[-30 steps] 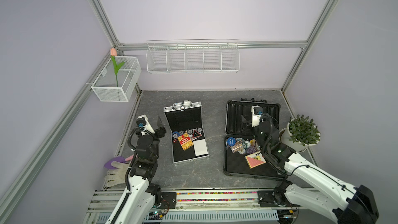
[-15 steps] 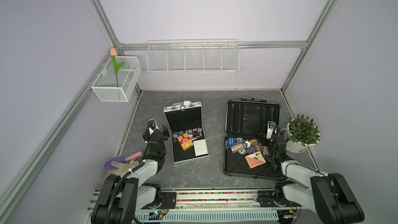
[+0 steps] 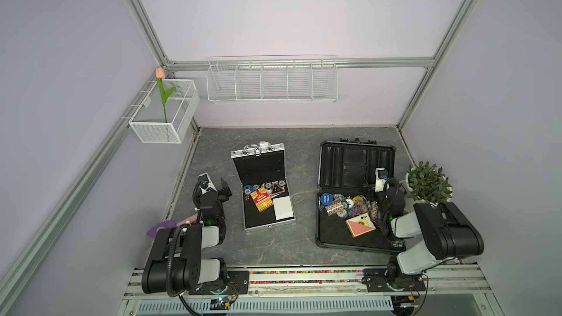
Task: Open the poker set cases
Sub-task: Reset both arms
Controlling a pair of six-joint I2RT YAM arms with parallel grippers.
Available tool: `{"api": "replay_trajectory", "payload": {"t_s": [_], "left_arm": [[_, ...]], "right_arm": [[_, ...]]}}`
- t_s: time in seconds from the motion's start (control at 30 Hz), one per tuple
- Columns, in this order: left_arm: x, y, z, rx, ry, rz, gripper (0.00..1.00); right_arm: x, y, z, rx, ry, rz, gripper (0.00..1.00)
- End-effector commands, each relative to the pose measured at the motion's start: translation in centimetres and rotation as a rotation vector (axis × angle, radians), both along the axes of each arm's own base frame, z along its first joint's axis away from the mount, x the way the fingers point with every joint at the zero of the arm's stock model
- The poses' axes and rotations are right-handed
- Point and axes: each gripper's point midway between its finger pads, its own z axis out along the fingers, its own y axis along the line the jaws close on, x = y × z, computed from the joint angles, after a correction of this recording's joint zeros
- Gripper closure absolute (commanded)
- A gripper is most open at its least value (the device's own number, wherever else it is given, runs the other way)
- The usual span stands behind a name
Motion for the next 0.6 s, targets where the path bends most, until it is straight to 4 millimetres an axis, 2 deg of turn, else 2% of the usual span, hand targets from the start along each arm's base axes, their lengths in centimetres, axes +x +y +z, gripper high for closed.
{"api": "replay_trajectory", "payload": {"t_s": [0.0,0.07,0.1,0.2,0.23,0.3,0.57], "left_arm": [[1.3,-0.7,1.5,-0.032,-0.083,-0.045,0.11],[1.7,-0.9,0.6,-0.024,-0.059,-0.058,0.10],[2.7,-1.0,1.6,-0.021,-0.087,-0.064,0.09],[3.6,-0.3,1.4,-0.037,-0.035,-0.019,0.06],[4.0,-0.4,1.1,-0.032,0.008,-0.027,0.04],[5.2,-1.1,0.8,0.001,0.059,-0.060,0.02],[5.4,-1.4,0.7,0.005,0.071,-0.066,0.01]], "right_arm": [[0.3,-1.3,1.2,0.020,-0.045,-0.073,0.05],[1.0,-2.5,0.9,0.033,-0.007,-0.145,0.00],[1.4,-2.8,0.5,0.034,0.022,-0.169,0.00],[2.3,-4.0,0.1,0.045,0.083,-0.238,0.07],[2.3,-4.0,0.1,0.046,0.084,-0.238,0.11],[2.3,-4.1,0.2,0.049,0.079,-0.239,0.11],[2.3,-4.0,0.2,0.046,0.077,-0.234,0.12]]}}
